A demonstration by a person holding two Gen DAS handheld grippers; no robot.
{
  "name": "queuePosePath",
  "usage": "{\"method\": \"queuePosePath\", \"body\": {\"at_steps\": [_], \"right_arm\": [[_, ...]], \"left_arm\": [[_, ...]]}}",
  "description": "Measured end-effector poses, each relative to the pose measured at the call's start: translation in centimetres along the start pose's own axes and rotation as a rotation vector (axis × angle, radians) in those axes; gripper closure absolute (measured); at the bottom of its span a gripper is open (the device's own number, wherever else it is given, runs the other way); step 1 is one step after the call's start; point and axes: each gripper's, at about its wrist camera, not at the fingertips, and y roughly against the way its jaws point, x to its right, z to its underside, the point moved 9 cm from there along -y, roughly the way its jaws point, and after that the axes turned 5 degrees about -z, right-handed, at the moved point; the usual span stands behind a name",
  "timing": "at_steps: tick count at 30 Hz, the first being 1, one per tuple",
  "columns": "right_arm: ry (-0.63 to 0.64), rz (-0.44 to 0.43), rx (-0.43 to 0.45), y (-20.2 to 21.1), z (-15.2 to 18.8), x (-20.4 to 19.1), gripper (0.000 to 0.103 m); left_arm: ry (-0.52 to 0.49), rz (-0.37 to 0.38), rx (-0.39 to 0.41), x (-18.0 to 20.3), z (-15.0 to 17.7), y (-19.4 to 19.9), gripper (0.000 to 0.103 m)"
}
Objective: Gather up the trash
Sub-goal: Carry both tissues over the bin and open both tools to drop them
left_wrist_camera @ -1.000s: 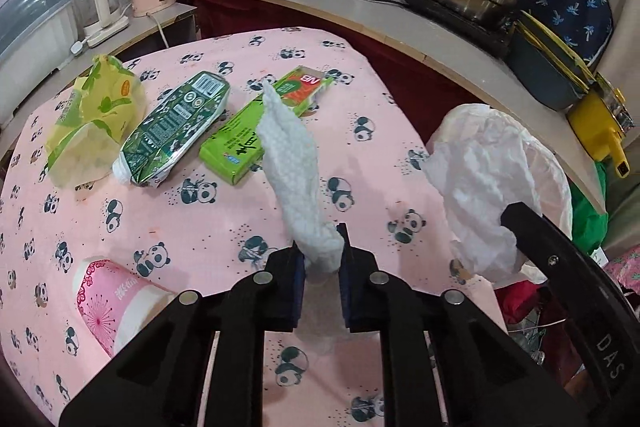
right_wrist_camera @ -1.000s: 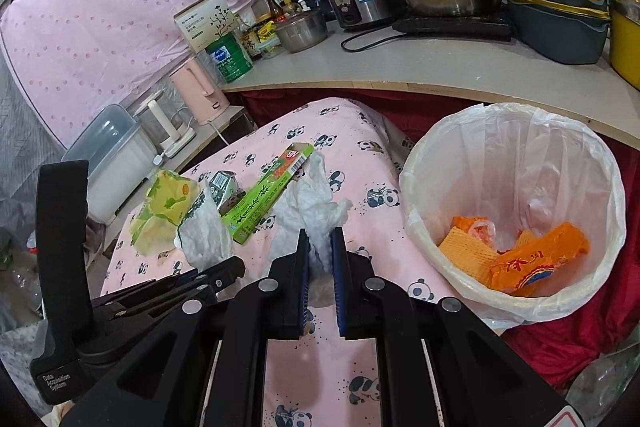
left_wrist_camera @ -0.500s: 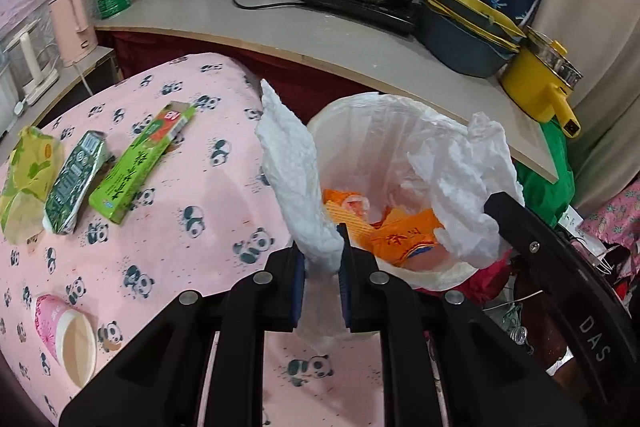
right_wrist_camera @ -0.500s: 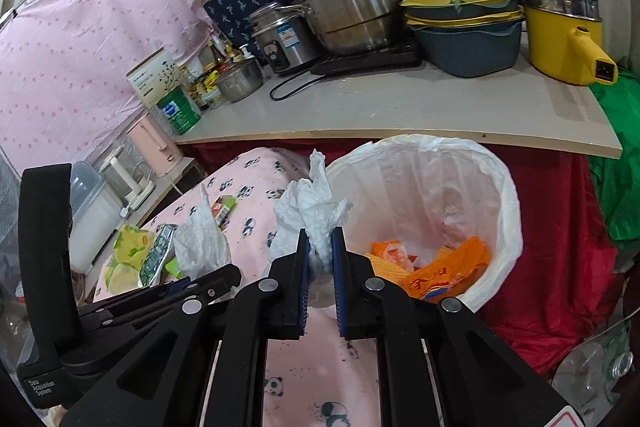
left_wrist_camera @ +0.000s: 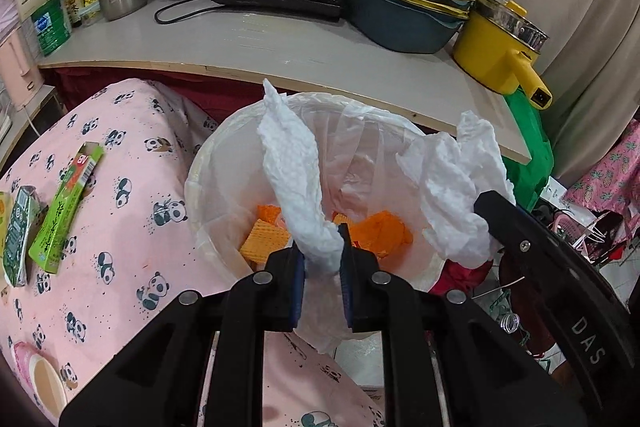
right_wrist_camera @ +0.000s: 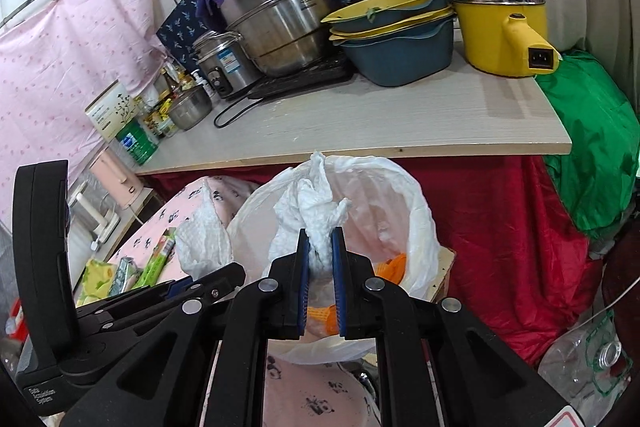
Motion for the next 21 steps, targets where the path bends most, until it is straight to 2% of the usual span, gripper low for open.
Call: {"method": "queuePosePath", "body": {"at_steps": [4,6,9,11,12,17,21], "right_arm": [[-0.011,0.011,0.000,-0.5,-0.2,0.8,0.093],[-0.013,0.016,-0.003,-0.9,-0.3,1.0,0.093],[-0.012,0.019,-0.009,-1.5,-0.3,1.1,0.093],[-0.012,0.018,-0.013,-1.8,-0.3,1.1,0.092],[-0.012,0.016,-0.014,-2.0,-0.3,1.1,0.092],[-0.004,0.006,-0.017,-2.9,-0.8,0.3,0.092],[0.004,-0.009,-0.016,-3.4,-1.1,-0.7,0.087]], "left_arm": [[-0.016,0.006,-0.008,0.5,-0.3,-1.0,0.087],[-0.019,0.005,-0.011,0.6,-0.4,-1.4,0.082],[-0.011,-0.004,0.001,0.3,-0.8,-1.6,0.063],[-0.004,-0.017,0.012,-0.1,-1.0,-1.6,0.046],[0.001,-0.025,0.017,-0.3,-1.1,-1.5,0.043],[0.021,-0.046,0.020,-1.7,-1.2,-1.5,0.036],[0.045,-0.067,0.016,-3.1,-1.0,-1.4,0.033]]}}
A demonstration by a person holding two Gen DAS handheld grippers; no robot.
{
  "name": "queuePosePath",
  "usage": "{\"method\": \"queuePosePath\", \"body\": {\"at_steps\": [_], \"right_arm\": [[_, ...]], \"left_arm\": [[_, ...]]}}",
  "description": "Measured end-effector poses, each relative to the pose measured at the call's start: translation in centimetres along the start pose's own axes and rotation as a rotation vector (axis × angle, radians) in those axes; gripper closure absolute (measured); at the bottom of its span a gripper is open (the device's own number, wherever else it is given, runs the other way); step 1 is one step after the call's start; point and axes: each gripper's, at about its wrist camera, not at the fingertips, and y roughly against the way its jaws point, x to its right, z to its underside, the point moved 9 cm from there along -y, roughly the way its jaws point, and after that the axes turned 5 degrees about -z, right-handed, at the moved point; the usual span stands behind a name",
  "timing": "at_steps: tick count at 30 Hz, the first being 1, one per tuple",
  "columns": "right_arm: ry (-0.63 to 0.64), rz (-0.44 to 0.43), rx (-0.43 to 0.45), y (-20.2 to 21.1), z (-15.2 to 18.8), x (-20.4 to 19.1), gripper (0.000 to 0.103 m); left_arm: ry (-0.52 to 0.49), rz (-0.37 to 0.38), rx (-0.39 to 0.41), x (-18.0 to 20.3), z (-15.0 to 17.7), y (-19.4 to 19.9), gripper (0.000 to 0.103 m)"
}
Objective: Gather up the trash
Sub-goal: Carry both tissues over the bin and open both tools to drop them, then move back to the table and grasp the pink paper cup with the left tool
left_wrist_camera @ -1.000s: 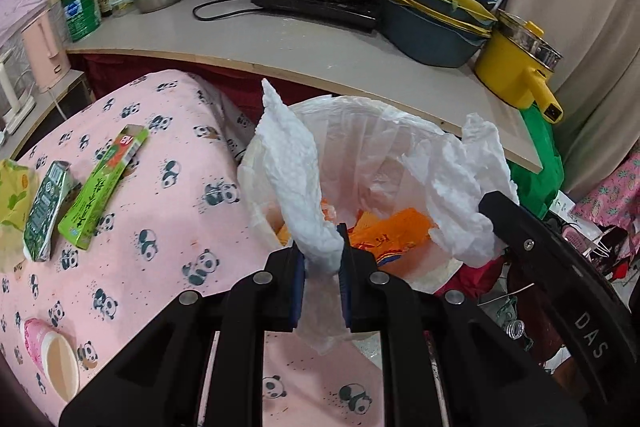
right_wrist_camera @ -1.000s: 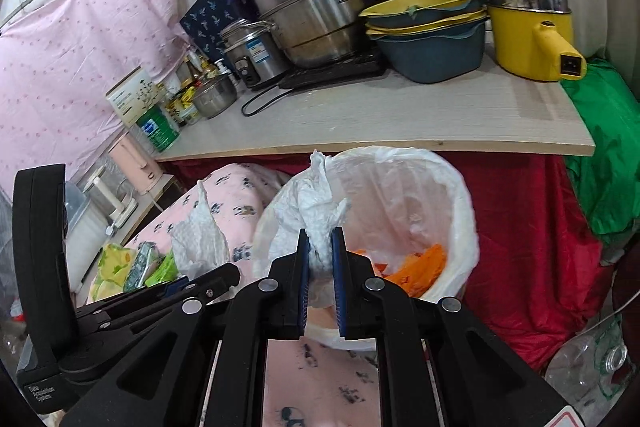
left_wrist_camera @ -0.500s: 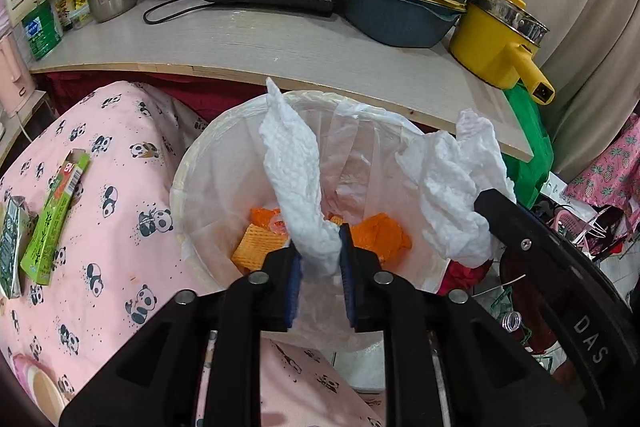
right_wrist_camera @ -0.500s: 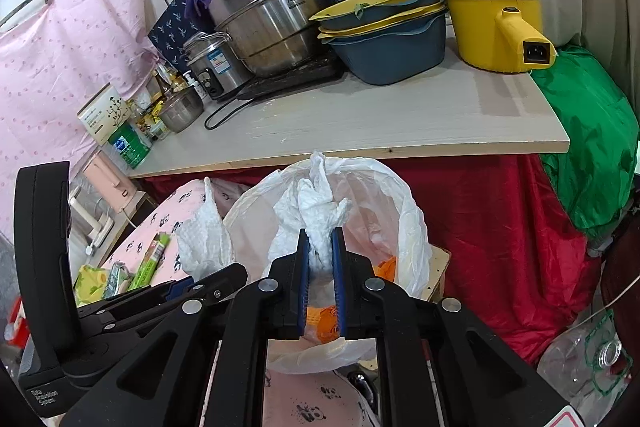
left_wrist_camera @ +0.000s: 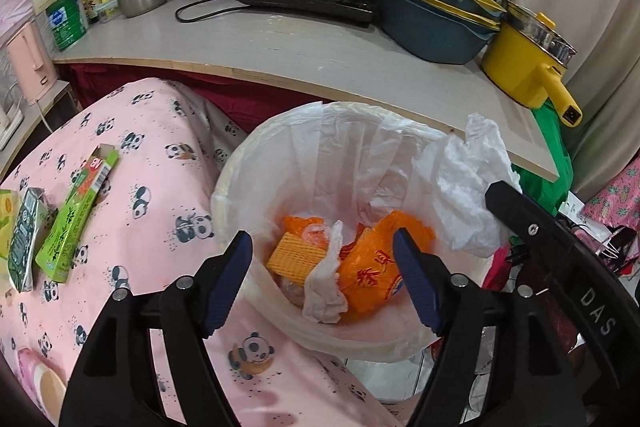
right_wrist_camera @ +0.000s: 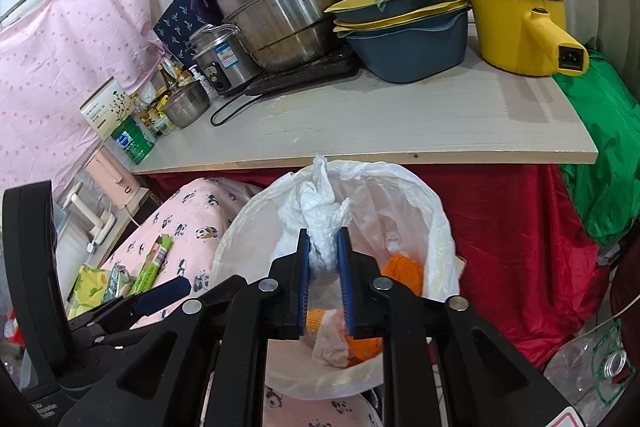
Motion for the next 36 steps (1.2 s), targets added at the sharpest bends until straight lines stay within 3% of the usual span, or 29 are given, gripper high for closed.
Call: {"method": "queuePosePath", "body": {"at_steps": [7,20,36], "right_arm": [[0.017,-0.025,0.012,-0.4,-0.4,-2.1,0.068],[0.090,-0.096,-0.015,1.2,1.7,-8.3,0.062],[0.219,-0.209,-0.123,1.4,8.4,-18.6,0.061]], "left_arm": [[0.039,-0.043,0.009,-3.1,0.3,1.0,0.025],[0.151,-0.124,0.046,-10.3,2.8,5.6,0.018],[0.344,-0.319,0.017,-24.3,11.7,11.1,0.015]]}}
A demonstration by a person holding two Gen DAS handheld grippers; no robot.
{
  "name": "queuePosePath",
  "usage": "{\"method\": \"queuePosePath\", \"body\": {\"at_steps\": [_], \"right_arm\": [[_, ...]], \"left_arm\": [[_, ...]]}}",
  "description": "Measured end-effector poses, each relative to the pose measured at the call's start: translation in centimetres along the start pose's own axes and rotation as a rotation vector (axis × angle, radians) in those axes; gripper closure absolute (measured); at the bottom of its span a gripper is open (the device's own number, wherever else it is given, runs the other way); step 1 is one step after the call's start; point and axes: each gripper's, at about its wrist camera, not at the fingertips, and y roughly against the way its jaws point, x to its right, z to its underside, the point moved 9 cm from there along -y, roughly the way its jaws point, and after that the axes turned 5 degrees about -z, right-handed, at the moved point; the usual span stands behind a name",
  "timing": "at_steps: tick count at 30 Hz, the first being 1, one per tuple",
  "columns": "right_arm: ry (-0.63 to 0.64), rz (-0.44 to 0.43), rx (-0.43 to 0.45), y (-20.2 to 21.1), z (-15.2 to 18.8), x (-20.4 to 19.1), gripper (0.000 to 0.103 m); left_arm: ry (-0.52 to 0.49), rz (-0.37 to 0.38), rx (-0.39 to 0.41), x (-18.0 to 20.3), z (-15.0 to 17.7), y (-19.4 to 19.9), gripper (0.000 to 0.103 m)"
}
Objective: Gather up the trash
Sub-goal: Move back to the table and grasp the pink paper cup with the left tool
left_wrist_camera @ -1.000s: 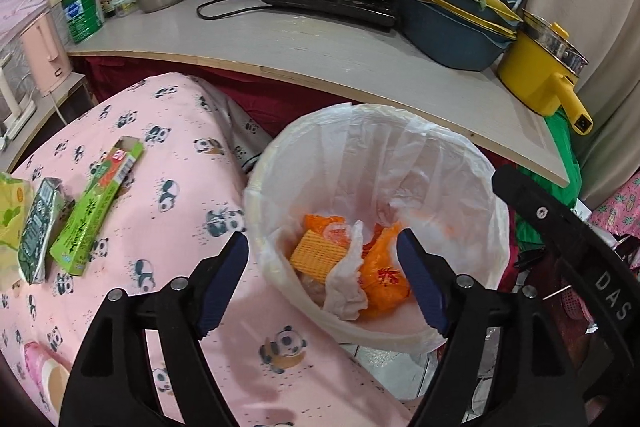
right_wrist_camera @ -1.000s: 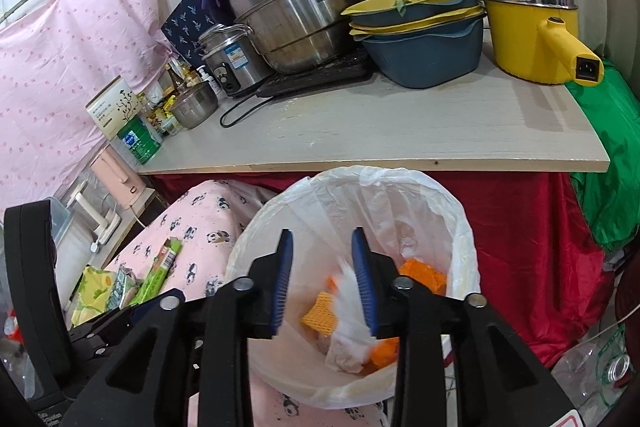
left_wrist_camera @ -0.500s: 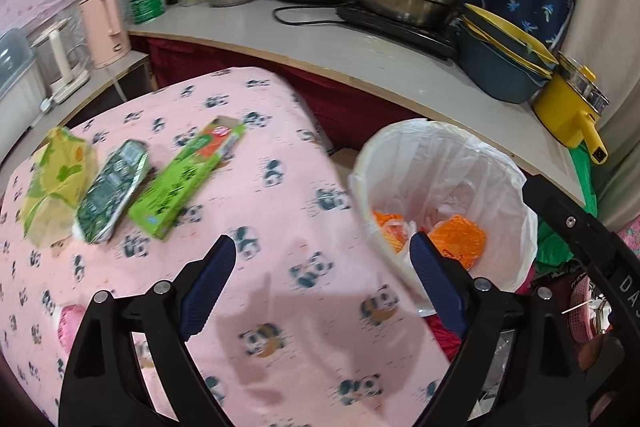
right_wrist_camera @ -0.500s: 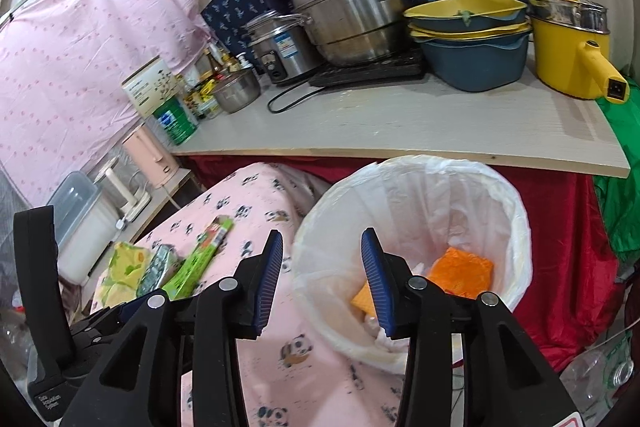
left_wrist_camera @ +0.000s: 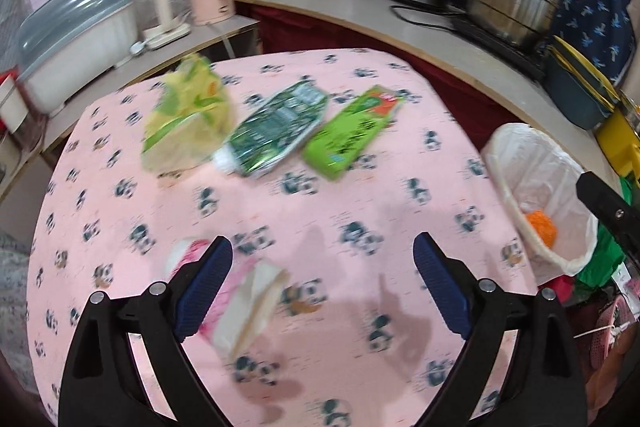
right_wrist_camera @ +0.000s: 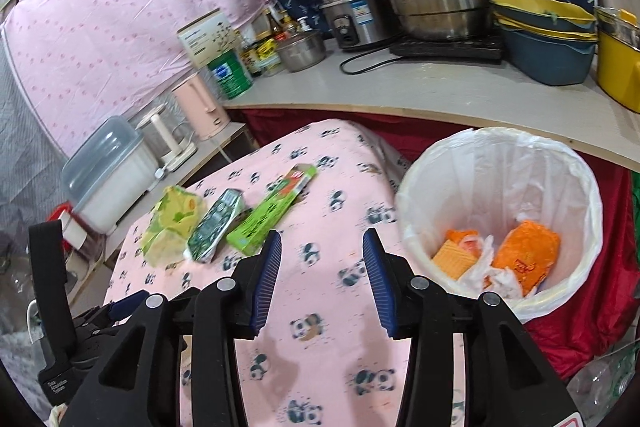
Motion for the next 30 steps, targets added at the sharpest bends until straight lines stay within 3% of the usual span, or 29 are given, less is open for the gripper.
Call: {"method": "queuePosePath", "body": {"at_steps": [10,23,25,30], "right_arm": [[0.054,-0.044,-0.071,-2.0,2.8,-4.6,0.061],[0.094,-0.068,-0.138,-4.4,5.0,-7.1,0.061],[0.095,-0.069,-0.145,-4.8,5.2,-7.1,0.061],[0.098,-0.065,-0.159,-5.6,5.4,-7.0,0.061]], "left_arm": [[0.075,-0.060,-0.051,-6.2,3.7,-0.9,0.015],[0.061,-0.075,-0.087,-7.1,5.6,-3.2,0.017],[0.044,-0.078,-0.090,-6.8,5.7,-3.5,0.022],[0.037,-0.066,-0.114,-6.8,6.0,-4.1,0.050]]}}
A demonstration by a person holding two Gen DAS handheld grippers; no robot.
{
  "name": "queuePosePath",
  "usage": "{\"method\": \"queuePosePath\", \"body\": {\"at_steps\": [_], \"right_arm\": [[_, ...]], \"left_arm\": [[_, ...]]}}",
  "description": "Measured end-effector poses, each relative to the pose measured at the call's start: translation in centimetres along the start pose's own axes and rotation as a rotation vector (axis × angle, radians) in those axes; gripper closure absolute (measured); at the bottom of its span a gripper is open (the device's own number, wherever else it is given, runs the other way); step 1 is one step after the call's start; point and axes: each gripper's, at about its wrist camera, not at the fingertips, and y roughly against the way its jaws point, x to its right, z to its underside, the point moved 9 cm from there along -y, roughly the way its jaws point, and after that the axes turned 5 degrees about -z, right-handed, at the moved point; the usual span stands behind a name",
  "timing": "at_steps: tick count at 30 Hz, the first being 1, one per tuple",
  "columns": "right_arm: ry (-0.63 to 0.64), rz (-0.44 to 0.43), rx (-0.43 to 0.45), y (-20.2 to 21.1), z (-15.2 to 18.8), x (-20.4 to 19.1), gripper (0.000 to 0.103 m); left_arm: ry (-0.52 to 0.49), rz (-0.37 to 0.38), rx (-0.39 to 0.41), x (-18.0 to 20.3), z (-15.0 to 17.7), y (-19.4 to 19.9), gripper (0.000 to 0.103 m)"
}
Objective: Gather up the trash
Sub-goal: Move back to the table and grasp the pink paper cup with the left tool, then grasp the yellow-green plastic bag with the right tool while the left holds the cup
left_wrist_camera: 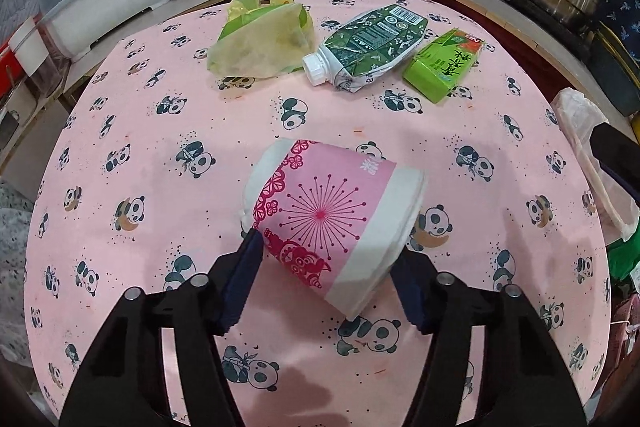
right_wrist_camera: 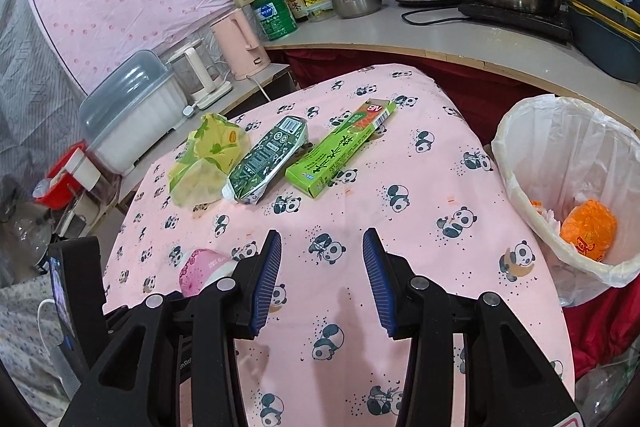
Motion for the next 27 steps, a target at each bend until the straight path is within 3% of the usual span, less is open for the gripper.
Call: {"method": "queuePosePath", "body": {"at_steps": [2,7,19,27], "right_arm": [[0.002,0.001,-0.006,-0.4,-0.1,0.0,0.061],[0.005,-0.002,-0.017,-1.7,-0.5,-0.2,0.061],[0.020,-0.038,-0.050,-5.8,-2.8,-2.2,0.061],[0.084,-0.111,-0.070,-9.1,-4.5,-7.4,0.061]], "left_arm": [[-0.004,0.009,-0.008,0.1,0.0,-0.1,0.069],[-0.005,0.026,-0.003,0.3,-0.5,0.3,0.095],[0.064,0.031,0.052,-2.1,-4.6,1.3,0.099],[0.141,0.015,0.070,-6.2,-5.8,2.1,0.099]]}}
